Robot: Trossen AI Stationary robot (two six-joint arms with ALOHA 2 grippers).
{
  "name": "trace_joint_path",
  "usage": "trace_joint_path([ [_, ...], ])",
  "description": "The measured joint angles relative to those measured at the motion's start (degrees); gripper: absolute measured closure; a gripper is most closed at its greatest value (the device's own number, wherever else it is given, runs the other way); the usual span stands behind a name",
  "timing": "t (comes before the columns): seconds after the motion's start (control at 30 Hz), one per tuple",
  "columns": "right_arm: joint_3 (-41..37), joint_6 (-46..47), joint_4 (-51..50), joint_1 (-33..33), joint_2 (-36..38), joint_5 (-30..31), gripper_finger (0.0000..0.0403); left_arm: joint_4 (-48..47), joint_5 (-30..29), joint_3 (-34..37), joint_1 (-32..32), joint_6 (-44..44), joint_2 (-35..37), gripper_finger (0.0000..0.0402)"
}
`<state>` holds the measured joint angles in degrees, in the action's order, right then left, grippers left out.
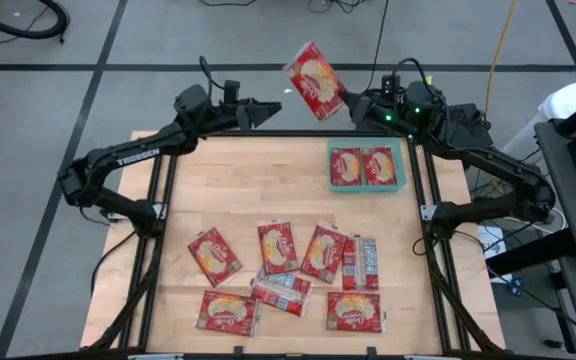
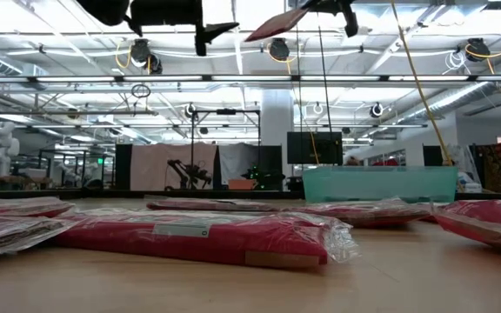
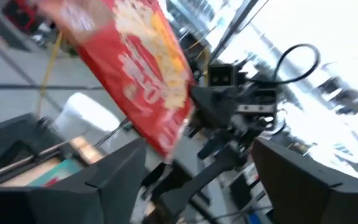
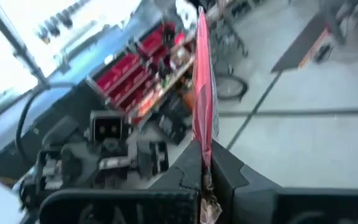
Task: Sort popcorn bags into baskets
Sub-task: Put the red popcorn bag into the light blue bin
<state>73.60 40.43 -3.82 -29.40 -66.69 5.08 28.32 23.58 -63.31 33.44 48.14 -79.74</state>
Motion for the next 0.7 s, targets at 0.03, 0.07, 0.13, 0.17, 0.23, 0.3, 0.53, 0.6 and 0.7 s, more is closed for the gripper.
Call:
trace_joint_path([
  [0.03, 0.0, -0.3, 1.3, 0.0, -0.1, 1.1, 0.0403, 1.4, 0.0, 0.0, 0.0, 0.8, -0.4, 0.0092],
  [0.07, 0.0, -0.6, 2.5, 0.0, -0.3, 1.8, 0.0403, 2.5, -0.1, 0.0, 0.0, 1.5, -0.8, 0.0083],
  [0.13, -0.7, -0.4, 6.4, -0.1, -0.6, 2.7, 0.0403, 4.9, -0.6, 0.0, 0.1, 2.8, -1.9, 0.0073],
  [0.17, -1.6, -0.1, 9.2, -0.1, -0.7, 2.7, 0.0403, 6.2, -0.8, 0.0, 0.1, 3.6, -2.3, 0.0070],
  [0.23, -4.0, 1.3, 15.8, 0.0, -0.8, 2.7, 0.0403, 9.5, -0.9, 0.0, 0.1, 5.4, -3.4, 0.0069],
  [0.3, -7.3, 4.6, 24.1, 0.5, -1.6, 2.6, 0.0403, 12.9, -0.9, 0.0, -0.2, 6.9, -4.8, 0.0073],
  [0.53, -18.4, 16.6, 45.6, 3.2, -5.3, 7.4, 0.0403, 19.7, -3.2, 0.0, -0.7, 11.9, -10.1, 0.0109],
  [0.6, -19.9, 18.3, 48.3, 4.2, -5.9, 9.0, 0.0403, 20.2, -3.9, 0.0, -0.6, 12.1, -11.2, 0.0118],
  [0.7, -20.6, 18.9, 48.3, 5.4, -6.6, 10.1, 0.0403, 20.7, -4.6, 0.0, -0.8, 12.5, -12.1, 0.0132],
])
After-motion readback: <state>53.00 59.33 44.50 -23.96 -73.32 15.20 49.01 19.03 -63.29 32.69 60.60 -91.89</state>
